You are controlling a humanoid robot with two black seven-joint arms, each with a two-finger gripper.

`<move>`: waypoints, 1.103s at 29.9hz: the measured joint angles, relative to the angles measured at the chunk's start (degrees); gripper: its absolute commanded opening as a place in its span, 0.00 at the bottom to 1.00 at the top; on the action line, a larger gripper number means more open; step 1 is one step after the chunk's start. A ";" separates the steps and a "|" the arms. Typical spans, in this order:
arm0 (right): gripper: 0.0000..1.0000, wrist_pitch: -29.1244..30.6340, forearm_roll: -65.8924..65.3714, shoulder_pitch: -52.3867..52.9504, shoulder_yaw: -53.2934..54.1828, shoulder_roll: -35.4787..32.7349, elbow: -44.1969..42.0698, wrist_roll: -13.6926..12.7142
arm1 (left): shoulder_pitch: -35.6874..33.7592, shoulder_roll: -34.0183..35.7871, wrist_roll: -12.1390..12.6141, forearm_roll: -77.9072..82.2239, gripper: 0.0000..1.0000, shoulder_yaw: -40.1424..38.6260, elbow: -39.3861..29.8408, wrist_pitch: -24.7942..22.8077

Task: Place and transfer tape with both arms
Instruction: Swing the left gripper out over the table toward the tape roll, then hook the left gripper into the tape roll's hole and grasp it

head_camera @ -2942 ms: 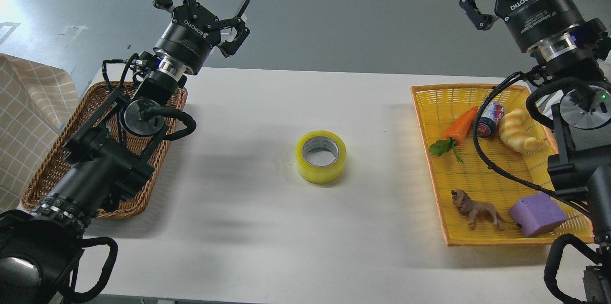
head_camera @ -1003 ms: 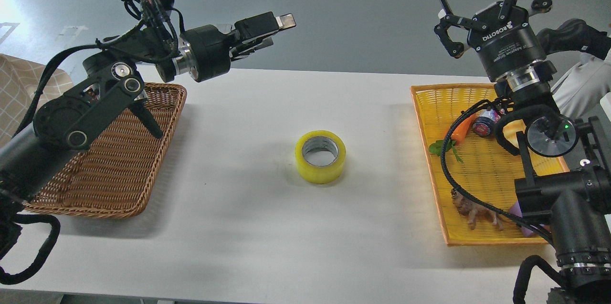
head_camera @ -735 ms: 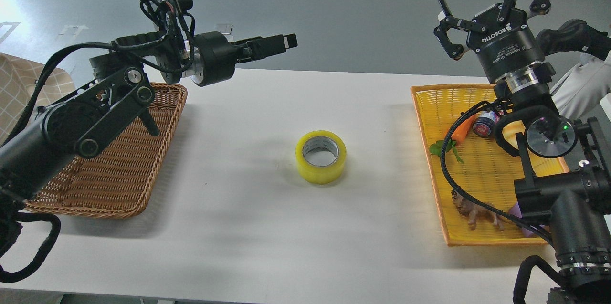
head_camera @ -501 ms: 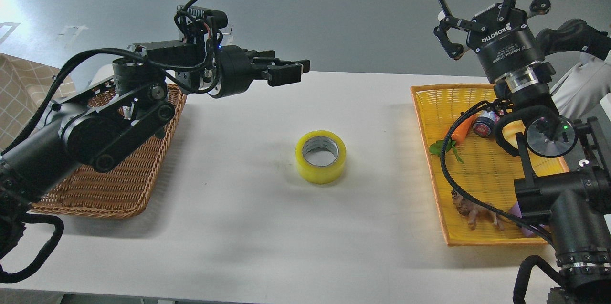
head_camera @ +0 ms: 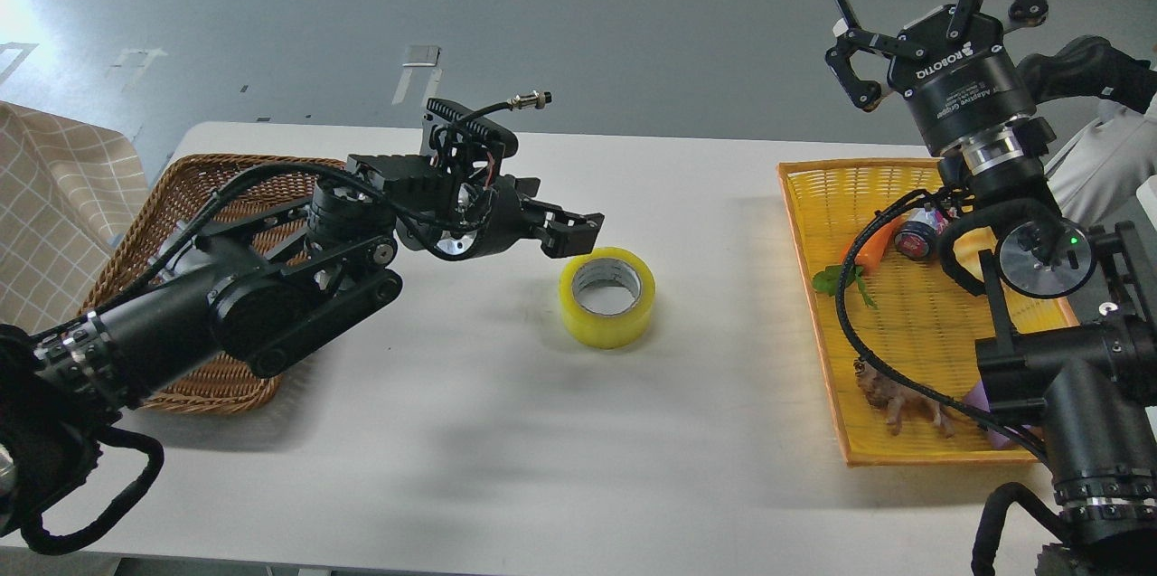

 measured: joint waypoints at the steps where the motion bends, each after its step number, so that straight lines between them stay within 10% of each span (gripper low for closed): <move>1: 1.00 0.00 0.00 0.00 0.01 0.00 0.00 0.00 | 0.00 -0.46 0.22 0.00 0.98 0.32 0.60 0.00; 33: 1.00 0.00 0.00 -0.01 -0.24 0.00 -0.08 0.01 | 0.42 -5.98 3.90 -0.32 0.98 5.22 6.21 0.00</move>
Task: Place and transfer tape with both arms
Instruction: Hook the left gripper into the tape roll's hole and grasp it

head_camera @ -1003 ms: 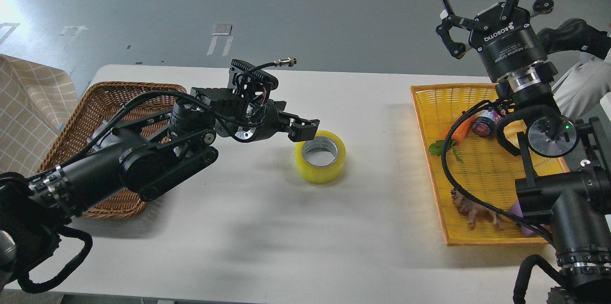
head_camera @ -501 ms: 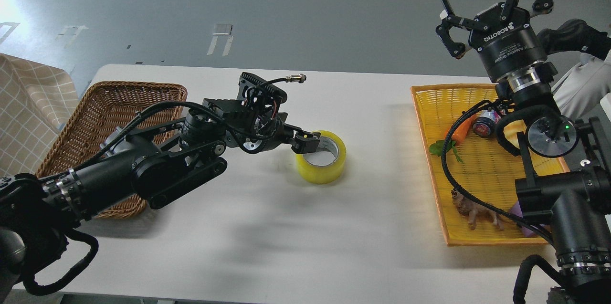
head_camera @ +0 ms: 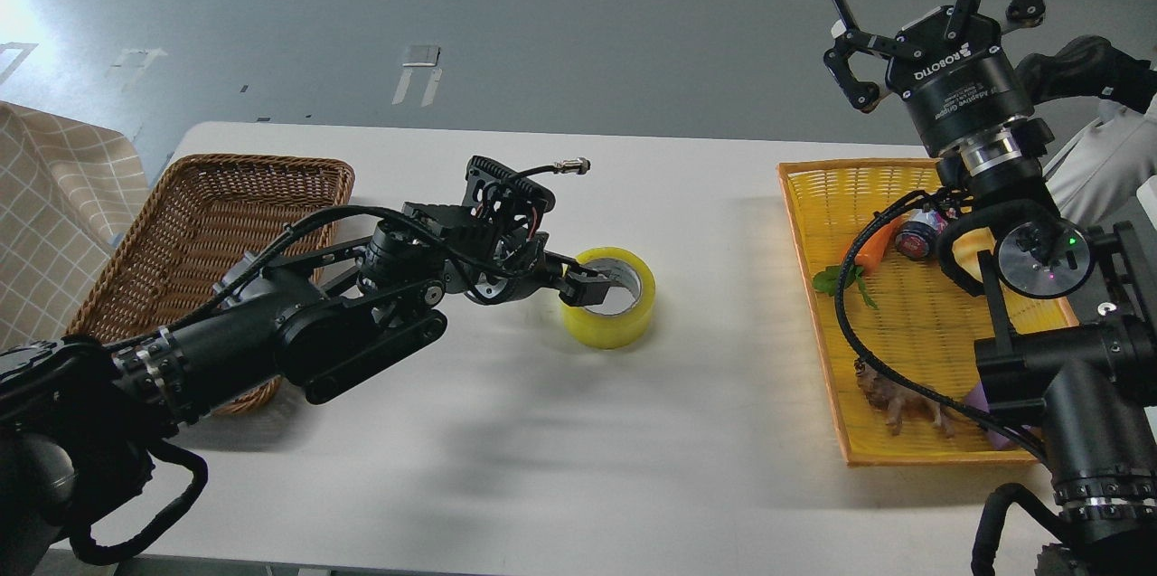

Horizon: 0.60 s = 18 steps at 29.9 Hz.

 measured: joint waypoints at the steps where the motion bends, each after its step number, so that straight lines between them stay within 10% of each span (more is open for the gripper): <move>1: 1.00 0.00 0.00 0.00 -0.01 0.00 0.00 0.00 | 0.00 -0.23 0.13 0.00 0.98 0.00 0.11 0.00; 18: 1.00 0.00 0.00 -0.20 -0.32 0.00 -0.02 0.00 | -0.07 -2.22 0.37 -0.45 0.97 -0.03 2.42 0.00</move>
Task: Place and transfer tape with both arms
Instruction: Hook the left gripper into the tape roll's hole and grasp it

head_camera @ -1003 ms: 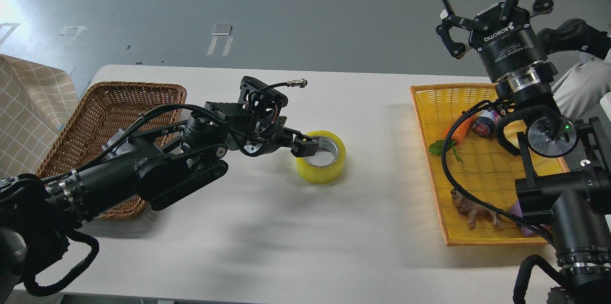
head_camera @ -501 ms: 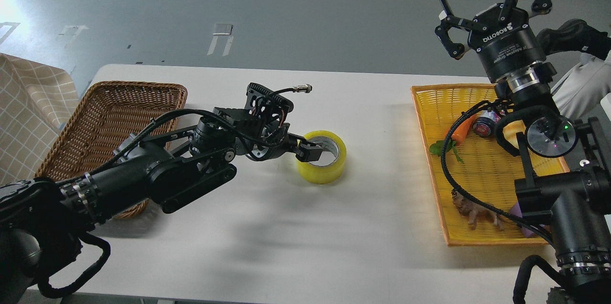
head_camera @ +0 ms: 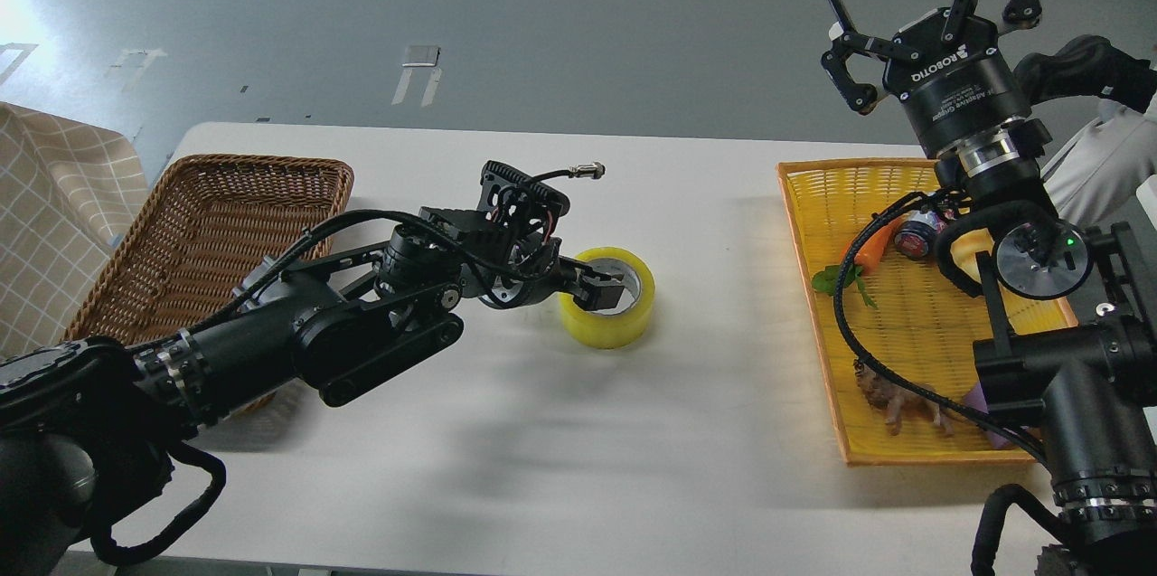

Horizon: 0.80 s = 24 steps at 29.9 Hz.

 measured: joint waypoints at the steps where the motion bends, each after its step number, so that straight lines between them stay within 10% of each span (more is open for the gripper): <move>1: 1.00 0.00 0.00 -0.09 0.00 0.00 0.00 0.00 | 0.00 -0.07 -0.02 0.00 0.97 0.00 0.32 0.00; 20: 1.00 0.00 0.00 -0.32 -0.09 0.00 0.00 0.00 | 0.20 -0.84 -0.41 -0.83 0.74 0.09 3.41 0.00; 24: 1.00 0.00 0.00 -0.32 -0.09 0.00 0.01 0.00 | 0.14 -0.94 -0.50 -0.89 0.52 0.08 3.81 0.00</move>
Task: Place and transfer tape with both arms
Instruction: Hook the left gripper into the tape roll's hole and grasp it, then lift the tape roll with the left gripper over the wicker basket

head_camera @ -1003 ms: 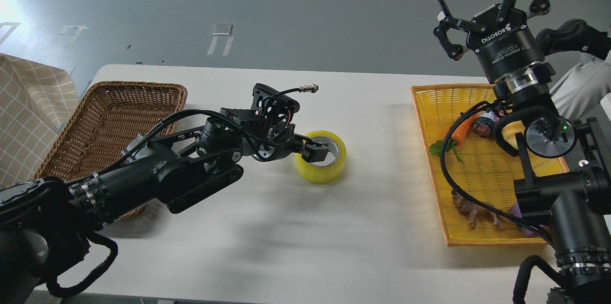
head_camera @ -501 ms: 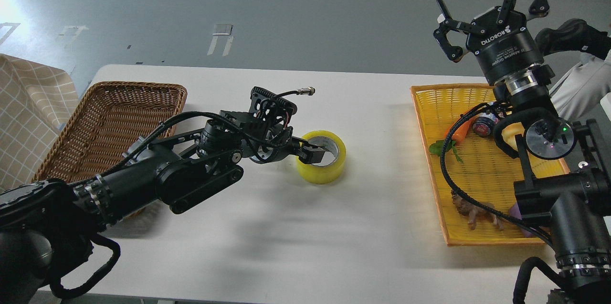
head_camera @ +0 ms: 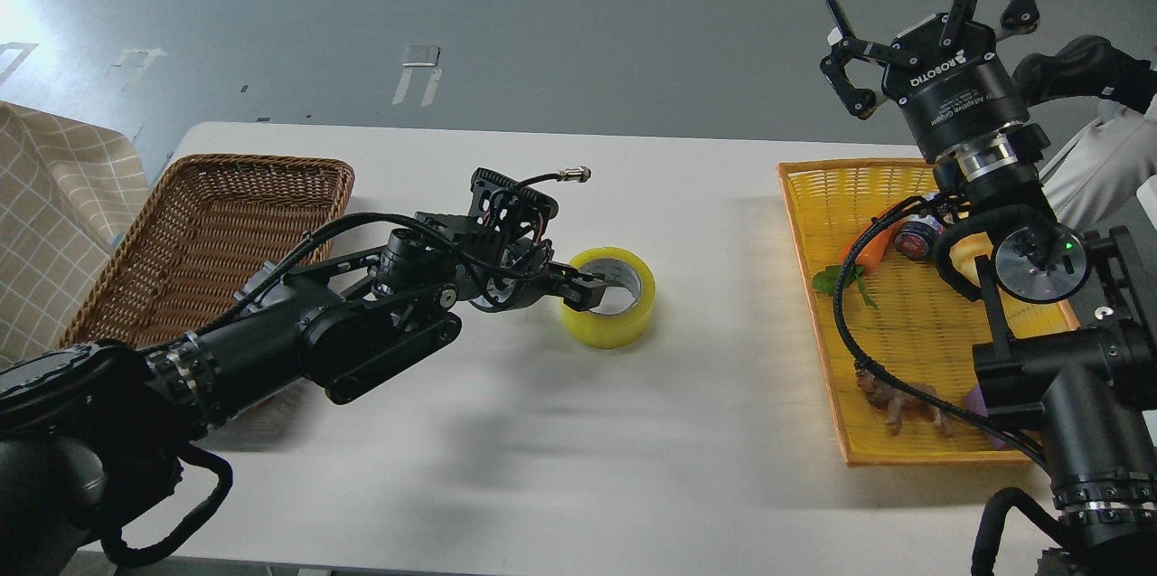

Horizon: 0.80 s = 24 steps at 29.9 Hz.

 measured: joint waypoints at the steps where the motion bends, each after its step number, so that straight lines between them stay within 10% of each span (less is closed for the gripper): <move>1: 1.00 0.00 0.00 0.00 0.00 0.00 0.00 0.00 | 0.00 0.00 -0.02 0.00 0.33 0.00 0.04 0.00; 2: 1.00 0.00 0.00 0.00 0.00 0.00 0.00 0.00 | 0.00 -0.03 -0.03 0.00 0.32 0.00 0.11 0.00; 3: 1.00 0.00 0.00 0.00 0.00 0.00 0.00 0.00 | 0.00 -0.06 -0.06 0.01 0.02 0.00 0.23 0.00; 4: 1.00 0.00 0.00 0.00 0.00 0.00 0.00 0.00 | 0.00 -0.07 -0.09 0.06 0.00 0.01 0.32 0.00; 11: 1.00 0.00 0.00 -0.06 -0.01 0.00 -0.14 0.00 | -0.87 -1.04 -4.78 0.26 0.00 1.12 0.45 0.00; 24: 1.00 0.00 0.00 -0.34 0.03 0.00 -0.19 0.00 | -4.32 0.11 -5.65 -0.16 0.00 1.46 -0.12 0.00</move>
